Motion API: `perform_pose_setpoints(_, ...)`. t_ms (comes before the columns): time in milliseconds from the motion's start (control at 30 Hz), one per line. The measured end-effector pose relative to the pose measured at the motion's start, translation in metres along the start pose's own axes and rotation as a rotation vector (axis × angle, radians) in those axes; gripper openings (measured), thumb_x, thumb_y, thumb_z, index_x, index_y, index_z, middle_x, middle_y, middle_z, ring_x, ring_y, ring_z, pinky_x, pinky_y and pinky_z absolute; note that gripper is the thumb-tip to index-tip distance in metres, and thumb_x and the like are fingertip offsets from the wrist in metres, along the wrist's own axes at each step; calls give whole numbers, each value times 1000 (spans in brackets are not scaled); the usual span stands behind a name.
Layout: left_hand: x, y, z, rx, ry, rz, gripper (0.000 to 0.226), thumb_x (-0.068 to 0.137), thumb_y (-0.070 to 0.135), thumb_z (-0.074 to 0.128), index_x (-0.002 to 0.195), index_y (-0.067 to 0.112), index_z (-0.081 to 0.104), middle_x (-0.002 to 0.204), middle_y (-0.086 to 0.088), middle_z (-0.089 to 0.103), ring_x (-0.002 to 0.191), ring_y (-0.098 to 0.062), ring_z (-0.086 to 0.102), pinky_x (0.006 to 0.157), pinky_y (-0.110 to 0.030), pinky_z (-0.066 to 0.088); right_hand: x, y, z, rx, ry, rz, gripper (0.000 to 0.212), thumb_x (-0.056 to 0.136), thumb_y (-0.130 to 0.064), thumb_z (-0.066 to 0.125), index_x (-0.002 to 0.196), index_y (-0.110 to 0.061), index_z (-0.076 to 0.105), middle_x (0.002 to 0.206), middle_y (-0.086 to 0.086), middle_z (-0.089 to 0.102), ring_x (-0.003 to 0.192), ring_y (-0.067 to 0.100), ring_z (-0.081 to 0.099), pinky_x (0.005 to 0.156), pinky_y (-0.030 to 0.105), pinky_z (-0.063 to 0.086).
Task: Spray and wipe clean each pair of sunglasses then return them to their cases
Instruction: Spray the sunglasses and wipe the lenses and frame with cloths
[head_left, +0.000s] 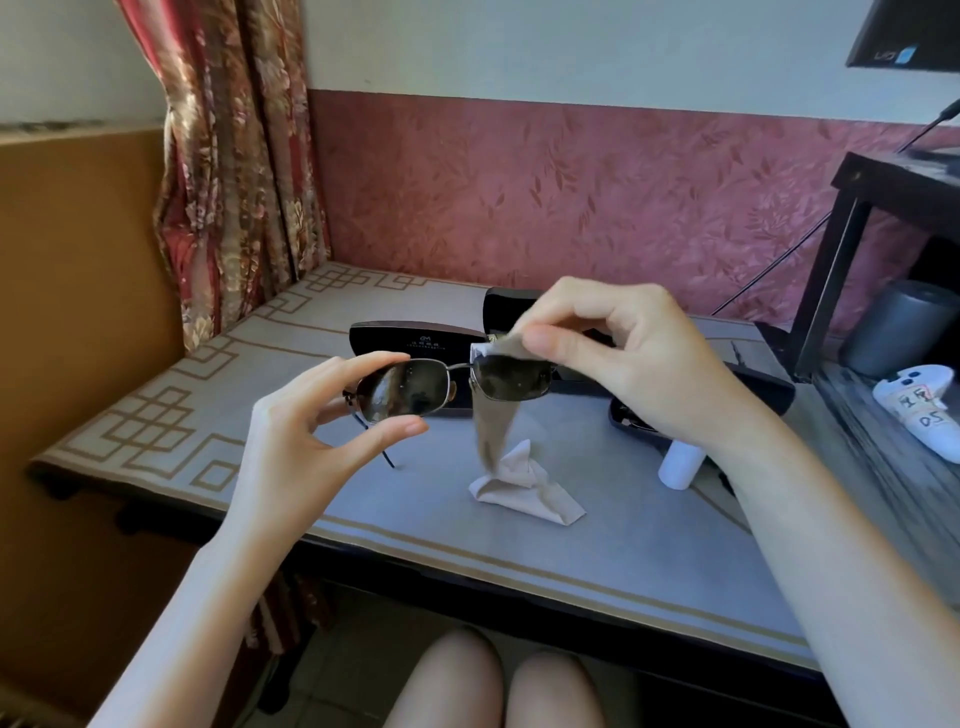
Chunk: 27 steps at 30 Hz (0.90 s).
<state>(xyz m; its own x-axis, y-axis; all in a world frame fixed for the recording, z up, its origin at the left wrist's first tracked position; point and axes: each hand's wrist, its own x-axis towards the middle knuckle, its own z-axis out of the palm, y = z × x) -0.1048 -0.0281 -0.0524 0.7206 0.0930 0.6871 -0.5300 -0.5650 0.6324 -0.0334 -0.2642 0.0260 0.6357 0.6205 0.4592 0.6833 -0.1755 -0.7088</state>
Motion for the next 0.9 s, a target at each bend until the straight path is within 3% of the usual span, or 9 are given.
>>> perform_pose_setpoints(167, 1, 0, 2, -23, -11, 2, 46, 72, 45, 71, 116, 33, 65, 94, 5, 65, 91, -12, 62, 84, -16, 50, -14, 3, -8, -29, -170, 1, 19, 90, -35, 63, 93, -23, 77, 97, -6, 71, 102, 20, 57, 92, 30, 45)
perform_pose_setpoints(233, 1, 0, 2, -28, -31, 6, 47, 71, 46, 72, 115, 35, 62, 94, 4, 65, 91, -17, 62, 85, -24, 52, -6, 6, -9, -22, -92, 28, 28, 91, -46, 58, 111, -30, 70, 113, -13, 67, 116, 12, 54, 102, 27, 40)
perform_pose_setpoints(300, 2, 0, 2, -35, -53, 2, 47, 70, 46, 73, 115, 35, 62, 95, 5, 66, 92, -17, 62, 86, -26, 52, 7, 6, -10, -102, -168, 125, 38, 88, -55, 59, 121, -37, 62, 122, -20, 63, 122, -1, 51, 106, 24, 37)
perform_pose_setpoints(367, 3, 1, 1, -33, -66, 5, 48, 70, 46, 73, 115, 33, 63, 97, 8, 66, 94, -14, 63, 88, -25, 52, 16, 4, -8, -149, -363, 273, 39, 77, -51, 69, 109, -27, 69, 106, -14, 71, 105, -2, 63, 95, 29, 50)
perform_pose_setpoints(433, 4, 1, 0, -38, -60, 17, 46, 71, 46, 72, 114, 35, 64, 98, 12, 66, 94, -13, 62, 88, -29, 52, 21, 3, -4, -170, -486, 320, 28, 74, -34, 81, 90, -13, 70, 84, 0, 73, 80, 12, 68, 79, 41, 55)
perform_pose_setpoints(533, 4, 0, -1, -54, -34, 30, 42, 72, 54, 71, 113, 48, 63, 96, 8, 65, 91, -18, 62, 86, -41, 52, 19, 3, 1, -107, -486, 297, 23, 72, -22, 84, 70, -16, 63, 63, -8, 61, 61, 7, 58, 58, 26, 46)
perform_pose_setpoints(700, 4, -1, -2, -51, -21, 41, 42, 72, 59, 69, 113, 53, 61, 98, 8, 65, 90, -25, 61, 83, -49, 51, 14, 4, 8, 45, -359, 261, 42, 83, -30, 75, 65, 2, 55, 59, 3, 44, 55, 13, 41, 54, 24, 32)
perform_pose_setpoints(767, 5, 1, -1, -62, -24, 37, 40, 73, 58, 69, 112, 54, 60, 99, 12, 65, 93, -16, 62, 86, -40, 52, 12, 6, 10, 69, -306, 253, 62, 89, -43, 65, 67, 13, 48, 63, 8, 38, 61, 22, 34, 59, 30, 27)
perform_pose_setpoints(900, 7, 2, 3, -56, -45, 33, 39, 74, 48, 71, 112, 41, 64, 100, 14, 65, 96, -7, 62, 89, -26, 52, 11, 16, 6, 96, -300, 250, 64, 94, -47, 53, 72, 13, 50, 69, 8, 45, 66, 21, 40, 65, 31, 31)
